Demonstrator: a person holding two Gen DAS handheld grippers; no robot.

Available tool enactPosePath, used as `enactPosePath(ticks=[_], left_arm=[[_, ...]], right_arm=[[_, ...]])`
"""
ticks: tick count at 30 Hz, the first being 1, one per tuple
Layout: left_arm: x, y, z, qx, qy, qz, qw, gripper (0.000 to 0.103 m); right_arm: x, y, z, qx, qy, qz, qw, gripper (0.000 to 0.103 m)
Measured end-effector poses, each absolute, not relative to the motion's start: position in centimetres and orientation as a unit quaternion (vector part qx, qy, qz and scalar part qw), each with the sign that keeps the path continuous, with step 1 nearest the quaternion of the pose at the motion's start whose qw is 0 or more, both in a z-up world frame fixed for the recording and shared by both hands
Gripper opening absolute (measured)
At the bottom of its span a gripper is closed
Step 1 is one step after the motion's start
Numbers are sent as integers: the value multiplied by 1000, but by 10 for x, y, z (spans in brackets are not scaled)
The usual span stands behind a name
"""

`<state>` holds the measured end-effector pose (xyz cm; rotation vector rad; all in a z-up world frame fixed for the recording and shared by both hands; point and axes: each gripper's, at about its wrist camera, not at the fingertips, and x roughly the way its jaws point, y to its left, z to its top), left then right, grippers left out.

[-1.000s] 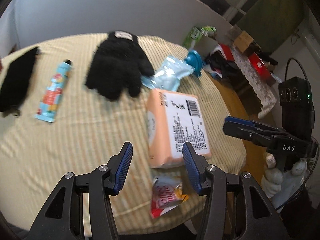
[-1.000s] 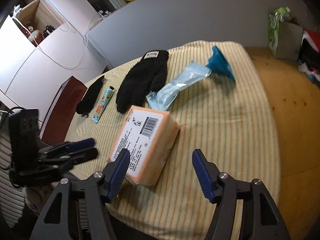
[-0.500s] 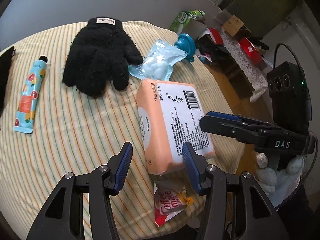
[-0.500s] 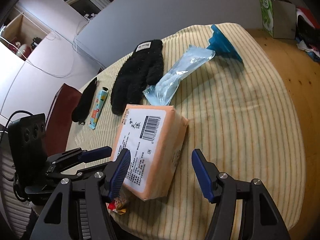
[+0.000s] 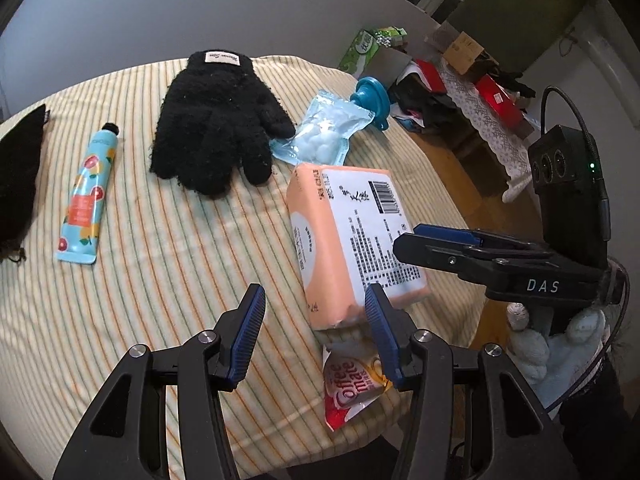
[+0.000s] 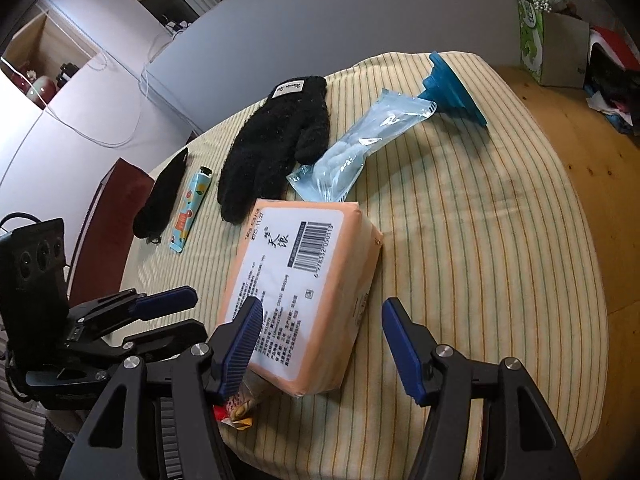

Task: Organize soft objects
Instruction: 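Move the left tool to the peach parcel box and close on it, then carry the peach parcel box with the left tool and drop it into the red box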

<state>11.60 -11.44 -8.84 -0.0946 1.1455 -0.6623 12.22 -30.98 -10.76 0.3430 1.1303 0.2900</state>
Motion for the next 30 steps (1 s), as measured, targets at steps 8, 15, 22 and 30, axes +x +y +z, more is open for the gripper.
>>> enactPosePath(ticks=[8,15,22,30], left_arm=[[116,-113,-98,-55,536,-301,786,51],[127,-123,-100,-55,541,-318,777,51],[132,-136,-102,-57,537,-344,768,49],[125,-143,-96,-37,522,-344,780,43]], right_arm=[[123,-308,-114,172,538,142,813,58],[130,-301,-117,176,545,147,806,52],[135,-302,-116,183,549,153,801,43],[134,-302,-114,180,548,150,803,37]])
